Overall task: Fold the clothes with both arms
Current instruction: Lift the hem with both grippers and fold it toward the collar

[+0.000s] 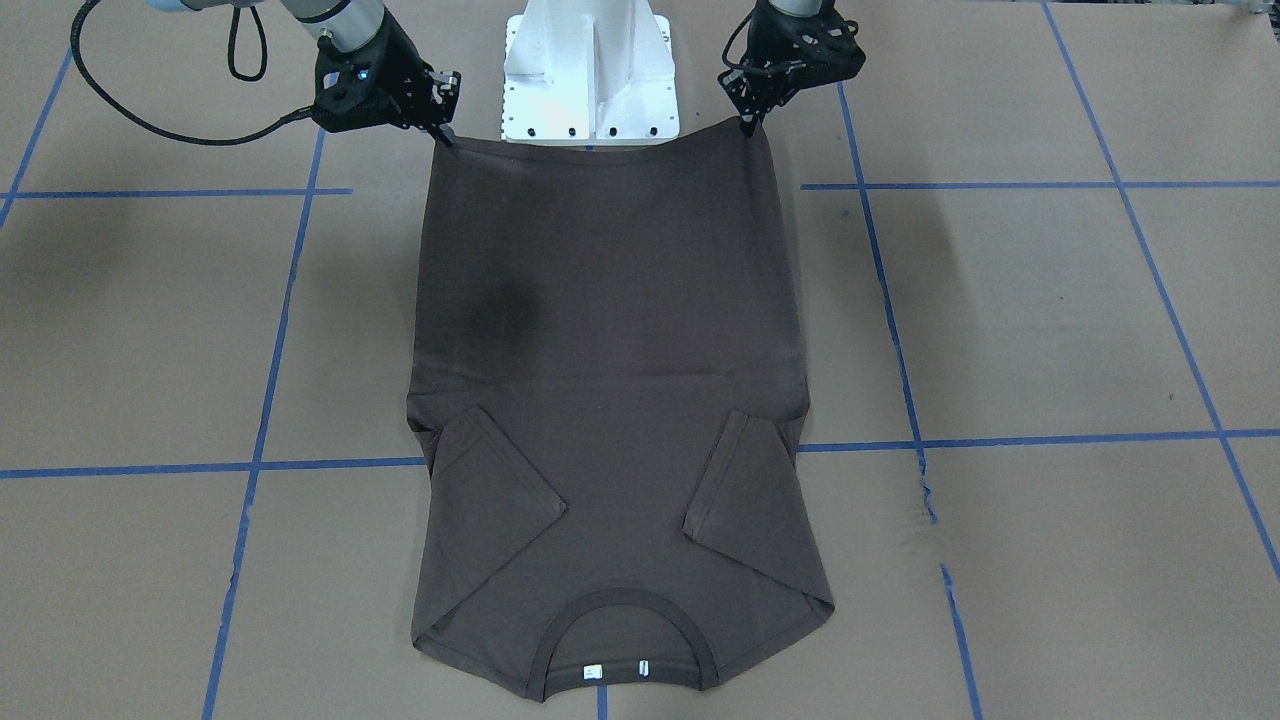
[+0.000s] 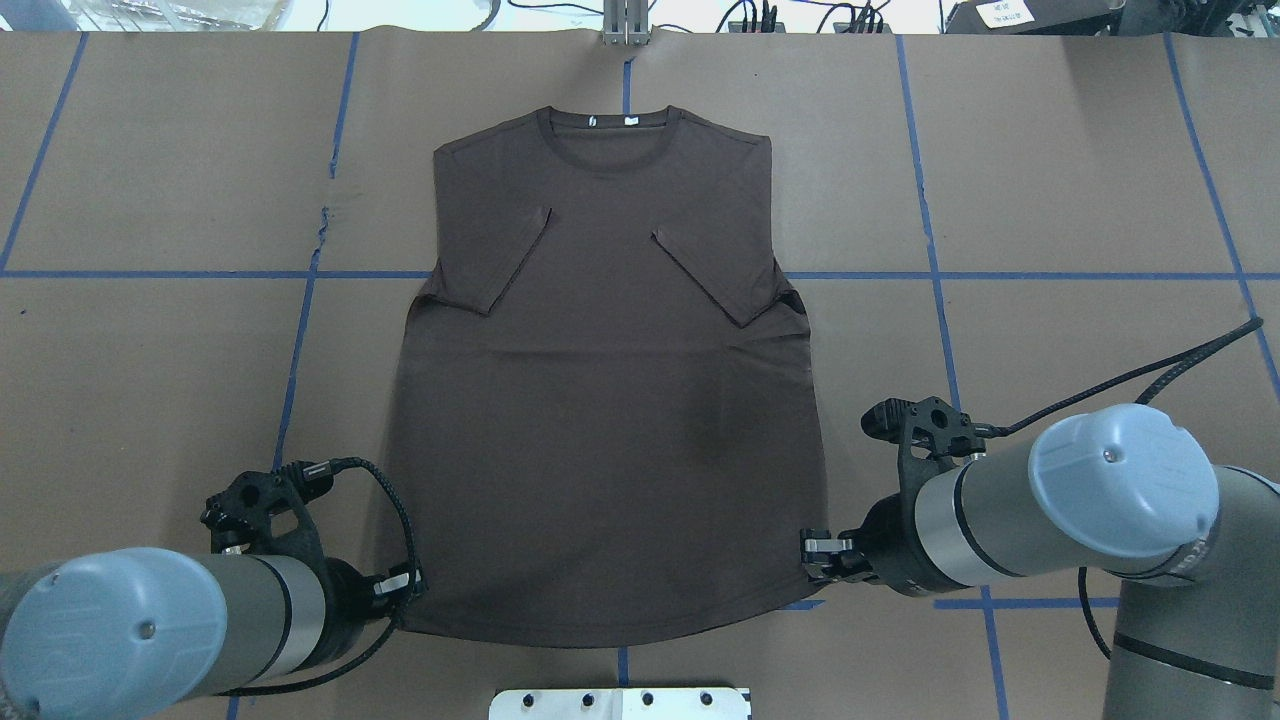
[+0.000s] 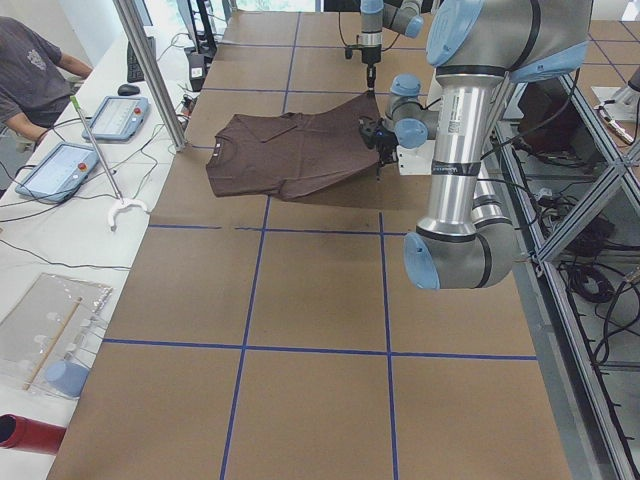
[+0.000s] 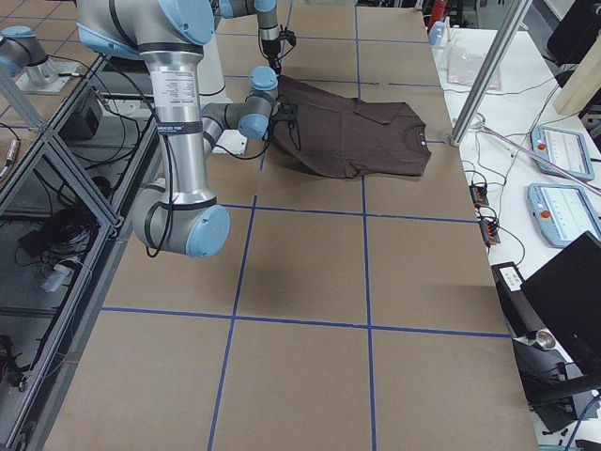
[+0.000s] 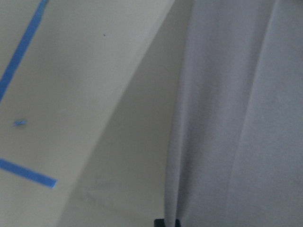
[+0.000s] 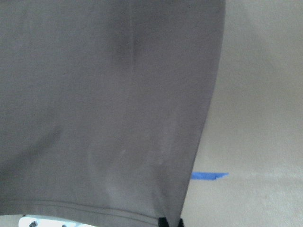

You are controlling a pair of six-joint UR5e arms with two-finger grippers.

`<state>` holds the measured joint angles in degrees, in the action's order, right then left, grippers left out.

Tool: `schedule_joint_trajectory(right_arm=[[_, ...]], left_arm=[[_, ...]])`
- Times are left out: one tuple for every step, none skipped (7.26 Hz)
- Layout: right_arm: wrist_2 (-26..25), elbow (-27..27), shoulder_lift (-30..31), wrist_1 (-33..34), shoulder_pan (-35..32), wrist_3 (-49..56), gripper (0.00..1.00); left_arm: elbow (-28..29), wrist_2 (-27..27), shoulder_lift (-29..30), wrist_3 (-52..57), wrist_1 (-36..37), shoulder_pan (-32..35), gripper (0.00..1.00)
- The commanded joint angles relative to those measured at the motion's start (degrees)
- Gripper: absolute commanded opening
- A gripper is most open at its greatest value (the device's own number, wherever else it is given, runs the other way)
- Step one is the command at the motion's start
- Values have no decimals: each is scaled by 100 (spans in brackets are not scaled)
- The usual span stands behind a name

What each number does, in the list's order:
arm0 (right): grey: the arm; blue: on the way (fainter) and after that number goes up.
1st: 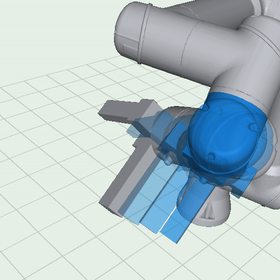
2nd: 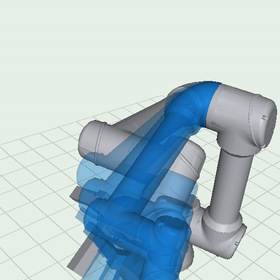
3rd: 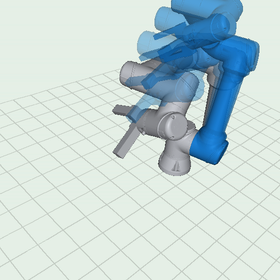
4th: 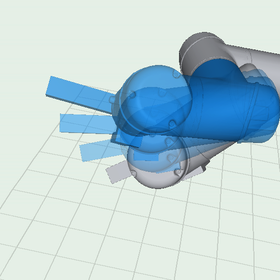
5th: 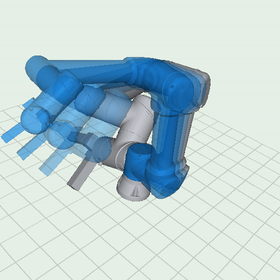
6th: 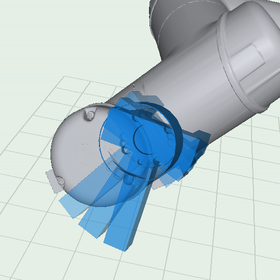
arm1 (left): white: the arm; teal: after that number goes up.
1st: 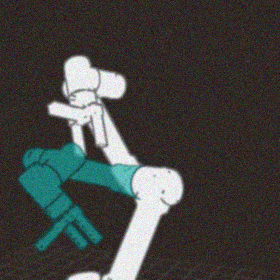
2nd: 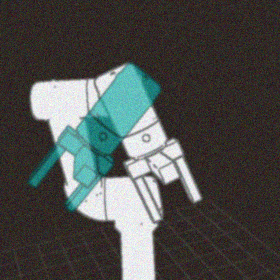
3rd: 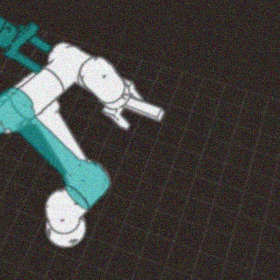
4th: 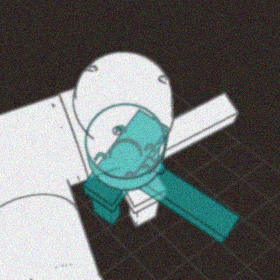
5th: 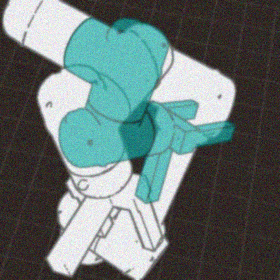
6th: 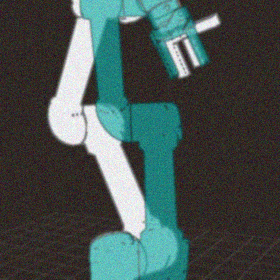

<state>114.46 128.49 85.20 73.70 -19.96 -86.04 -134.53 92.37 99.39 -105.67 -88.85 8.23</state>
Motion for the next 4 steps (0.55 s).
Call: schedule_joint_trajectory(right_arm=[[829,569,461,4,1,0,0],[815,589,427,4,-25,0,0],[771,537,410,4,-182,26,0],[762,406,261,4,-514,400,0]], left_arm=[[-702,18,-25,3,548,-539,0],[-889,149,-34,55,709,-507,0],[-917,281,-17,203,746,-263,0],[-847,308,18,640,763,105,0]])
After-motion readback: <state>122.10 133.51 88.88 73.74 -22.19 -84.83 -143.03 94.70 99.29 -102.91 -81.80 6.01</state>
